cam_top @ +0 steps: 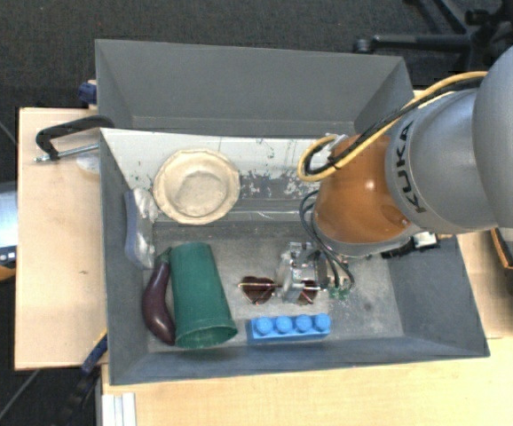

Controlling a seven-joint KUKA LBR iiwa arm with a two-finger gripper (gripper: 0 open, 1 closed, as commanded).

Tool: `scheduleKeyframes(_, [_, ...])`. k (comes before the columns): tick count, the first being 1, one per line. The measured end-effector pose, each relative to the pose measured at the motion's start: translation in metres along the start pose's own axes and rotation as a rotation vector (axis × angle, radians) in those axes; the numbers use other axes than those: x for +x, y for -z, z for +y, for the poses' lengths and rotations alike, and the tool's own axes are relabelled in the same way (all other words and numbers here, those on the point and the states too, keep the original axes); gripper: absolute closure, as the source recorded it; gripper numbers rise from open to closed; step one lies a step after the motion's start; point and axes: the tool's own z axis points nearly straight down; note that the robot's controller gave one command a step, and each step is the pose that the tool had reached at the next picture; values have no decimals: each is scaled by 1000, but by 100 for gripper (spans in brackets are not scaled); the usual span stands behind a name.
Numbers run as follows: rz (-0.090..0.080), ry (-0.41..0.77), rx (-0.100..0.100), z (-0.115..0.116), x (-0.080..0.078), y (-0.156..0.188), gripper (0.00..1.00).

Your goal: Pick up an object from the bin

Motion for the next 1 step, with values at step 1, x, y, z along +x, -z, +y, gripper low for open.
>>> scheduleKeyframes(1, [0, 10, 0, 2, 1, 0, 100])
